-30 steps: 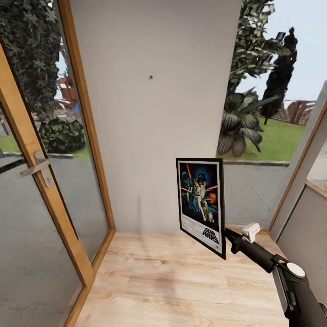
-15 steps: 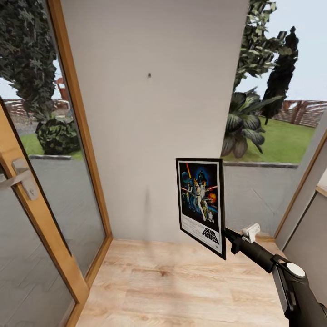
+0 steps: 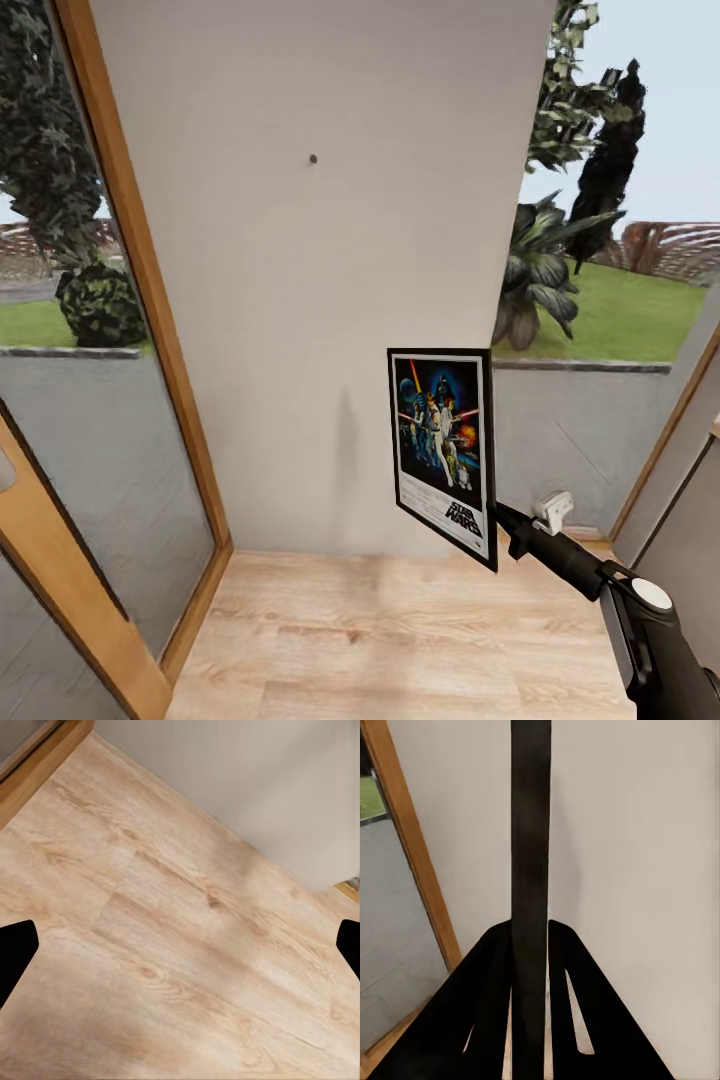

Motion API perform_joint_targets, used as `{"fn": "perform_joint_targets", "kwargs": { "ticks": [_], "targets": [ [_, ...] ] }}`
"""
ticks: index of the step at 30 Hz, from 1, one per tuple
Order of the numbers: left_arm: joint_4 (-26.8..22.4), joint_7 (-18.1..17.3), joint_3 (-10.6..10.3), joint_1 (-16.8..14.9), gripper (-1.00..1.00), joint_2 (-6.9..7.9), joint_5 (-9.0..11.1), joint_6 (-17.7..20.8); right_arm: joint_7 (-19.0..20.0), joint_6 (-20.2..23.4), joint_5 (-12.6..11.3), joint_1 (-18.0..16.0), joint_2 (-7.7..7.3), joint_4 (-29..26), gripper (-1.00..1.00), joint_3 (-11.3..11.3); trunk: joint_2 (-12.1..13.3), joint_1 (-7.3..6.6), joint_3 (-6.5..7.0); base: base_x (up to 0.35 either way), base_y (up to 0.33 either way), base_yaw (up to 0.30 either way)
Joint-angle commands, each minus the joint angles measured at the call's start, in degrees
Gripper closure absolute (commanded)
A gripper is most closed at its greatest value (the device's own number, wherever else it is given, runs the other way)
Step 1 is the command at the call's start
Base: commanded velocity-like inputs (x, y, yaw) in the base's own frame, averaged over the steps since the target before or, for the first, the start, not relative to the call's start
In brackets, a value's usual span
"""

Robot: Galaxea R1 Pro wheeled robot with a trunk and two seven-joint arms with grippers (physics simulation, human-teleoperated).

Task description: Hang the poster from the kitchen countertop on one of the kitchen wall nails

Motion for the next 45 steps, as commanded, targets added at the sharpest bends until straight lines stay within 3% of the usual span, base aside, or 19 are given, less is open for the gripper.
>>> {"fn": "perform_joint_targets", "kwargs": {
  "ticks": [1,15,24,28,32,35,38,43,45],
  "targets": [
    [0.0,-0.1,-0.5,-0.1,-1.00,0.04,0.5,-0.3,0.5,0.3,0.2,-0.1,0.03,-0.1,1.00,-0.2,-0.1,0.07,-0.13,0.335,0.000,-0.025],
    [0.0,-0.1,-0.5,-0.1,-1.00,0.04,0.5,-0.3,0.6,0.3,0.2,-0.1,0.03,-0.1,1.00,-0.2,-0.1,0.07,-0.13,0.327,0.000,-0.004],
    [0.8,-0.2,-0.5,0.0,-1.00,-0.42,0.7,-0.4,1.8,1.7,0.1,-0.1,0.03,-0.4,1.00,0.4,-0.1,0.07,-0.13,0.033,0.000,0.000],
    [3.1,-0.3,-0.5,0.0,-1.00,-0.50,0.7,-0.5,3.3,4.8,0.0,-0.1,0.07,-2.1,1.00,2.5,-0.1,0.07,-0.13,0.001,0.000,0.000],
    [6.0,-2.7,-0.5,0.0,-1.00,-0.55,0.8,-0.5,3.9,6.7,-0.3,-0.1,0.12,-5.5,1.00,3.8,-0.1,0.07,-0.13,0.000,0.000,0.000],
    [7.5,-5.6,-0.5,0.0,-1.00,-0.60,0.8,-0.4,4.1,11.0,-0.4,-0.1,0.86,-8.6,1.00,5.5,-0.1,0.07,-0.13,0.000,0.000,0.000],
    [8.2,-6.9,-0.5,0.0,-1.00,-0.64,0.8,-0.4,4.2,15.7,-0.5,-0.1,1.53,-12.0,1.00,8.5,-0.1,0.07,-0.13,0.000,0.000,0.000],
    [8.6,-7.7,-0.5,0.0,-1.00,-1.00,0.9,-0.4,4.2,19.8,-0.7,-0.9,2.35,-15.0,1.00,12.3,-0.1,0.07,-0.13,0.000,0.000,0.000],
    [8.7,-7.8,-0.5,0.0,-1.00,-1.17,0.9,-0.4,4.2,23.1,-0.7,-2.5,3.45,-15.9,1.00,13.7,-0.1,0.07,-0.13,0.000,0.000,0.000]
  ]
}}
